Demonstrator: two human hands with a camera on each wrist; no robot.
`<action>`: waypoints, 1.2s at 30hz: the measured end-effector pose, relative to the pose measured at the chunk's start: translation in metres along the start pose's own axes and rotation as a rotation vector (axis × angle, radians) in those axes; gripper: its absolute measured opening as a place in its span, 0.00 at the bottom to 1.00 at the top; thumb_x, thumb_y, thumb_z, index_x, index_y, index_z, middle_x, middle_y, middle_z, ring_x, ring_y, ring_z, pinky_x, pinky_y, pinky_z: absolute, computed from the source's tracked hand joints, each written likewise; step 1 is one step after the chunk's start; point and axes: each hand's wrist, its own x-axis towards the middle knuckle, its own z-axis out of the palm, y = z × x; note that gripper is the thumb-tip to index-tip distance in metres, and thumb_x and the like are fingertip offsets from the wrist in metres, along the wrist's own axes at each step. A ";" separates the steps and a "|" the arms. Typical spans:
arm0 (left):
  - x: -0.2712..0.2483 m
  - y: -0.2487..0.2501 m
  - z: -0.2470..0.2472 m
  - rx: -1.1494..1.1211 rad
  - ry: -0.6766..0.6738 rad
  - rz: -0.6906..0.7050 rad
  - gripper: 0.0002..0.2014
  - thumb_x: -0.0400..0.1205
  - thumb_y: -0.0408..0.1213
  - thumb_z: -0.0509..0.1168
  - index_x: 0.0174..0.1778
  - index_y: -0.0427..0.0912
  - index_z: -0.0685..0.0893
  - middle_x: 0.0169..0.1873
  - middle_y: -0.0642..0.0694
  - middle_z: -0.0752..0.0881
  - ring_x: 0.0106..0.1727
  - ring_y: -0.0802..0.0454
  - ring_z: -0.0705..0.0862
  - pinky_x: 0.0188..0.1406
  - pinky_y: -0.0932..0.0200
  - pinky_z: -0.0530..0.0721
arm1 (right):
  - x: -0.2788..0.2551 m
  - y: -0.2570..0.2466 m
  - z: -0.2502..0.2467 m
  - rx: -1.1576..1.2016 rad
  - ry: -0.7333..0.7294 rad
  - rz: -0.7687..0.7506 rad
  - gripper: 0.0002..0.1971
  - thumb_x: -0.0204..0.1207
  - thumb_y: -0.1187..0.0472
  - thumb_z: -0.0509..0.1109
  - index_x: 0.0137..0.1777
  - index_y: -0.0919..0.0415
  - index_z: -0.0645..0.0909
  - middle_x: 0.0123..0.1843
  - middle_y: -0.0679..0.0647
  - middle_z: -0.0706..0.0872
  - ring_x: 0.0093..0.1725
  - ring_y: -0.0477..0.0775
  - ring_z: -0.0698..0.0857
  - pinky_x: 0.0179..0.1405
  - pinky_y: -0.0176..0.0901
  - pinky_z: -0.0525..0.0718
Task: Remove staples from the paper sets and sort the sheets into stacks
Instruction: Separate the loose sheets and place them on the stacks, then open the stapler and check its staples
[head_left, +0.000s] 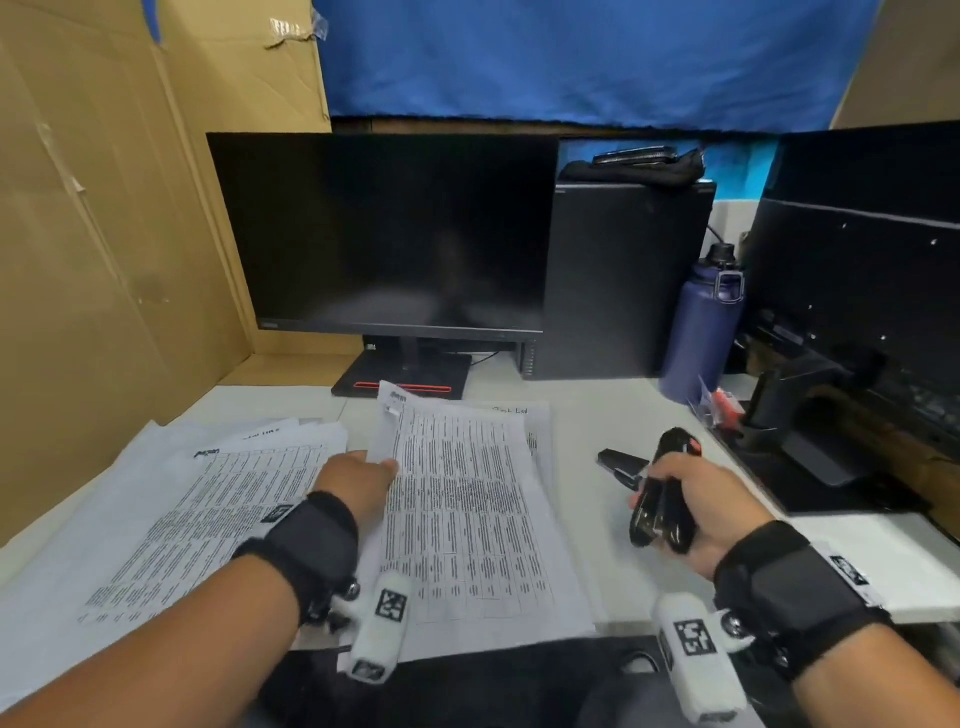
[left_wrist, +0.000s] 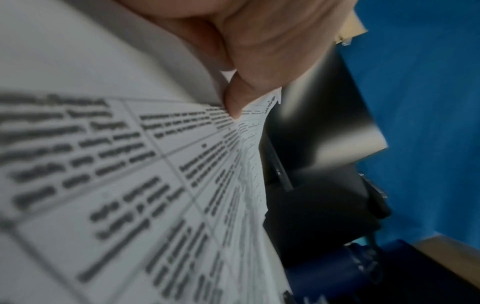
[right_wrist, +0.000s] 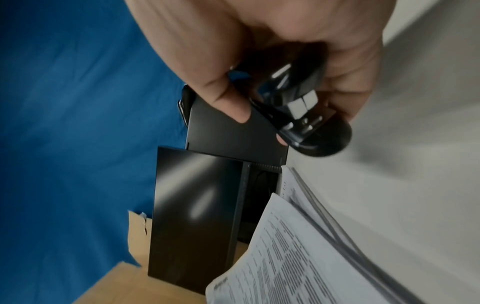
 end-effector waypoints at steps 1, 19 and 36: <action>0.006 0.002 0.003 0.061 -0.007 -0.011 0.13 0.88 0.37 0.67 0.66 0.34 0.84 0.63 0.34 0.86 0.65 0.35 0.85 0.60 0.50 0.80 | -0.001 0.003 0.003 -0.084 -0.024 -0.001 0.11 0.80 0.68 0.67 0.61 0.69 0.79 0.42 0.64 0.84 0.37 0.60 0.86 0.39 0.50 0.83; -0.051 0.023 0.001 0.243 -0.192 0.324 0.26 0.84 0.55 0.68 0.77 0.54 0.75 0.70 0.52 0.75 0.57 0.55 0.84 0.46 0.68 0.85 | -0.009 0.014 0.033 -0.293 -0.217 -0.127 0.06 0.82 0.70 0.65 0.54 0.71 0.82 0.40 0.68 0.90 0.44 0.69 0.89 0.43 0.56 0.84; -0.050 -0.033 -0.010 -0.835 -0.497 -0.135 0.13 0.90 0.31 0.59 0.61 0.25 0.84 0.45 0.22 0.88 0.35 0.38 0.86 0.31 0.49 0.88 | 0.114 -0.075 0.045 -1.600 0.159 -0.404 0.23 0.78 0.40 0.61 0.58 0.57 0.84 0.61 0.60 0.87 0.61 0.64 0.84 0.60 0.52 0.82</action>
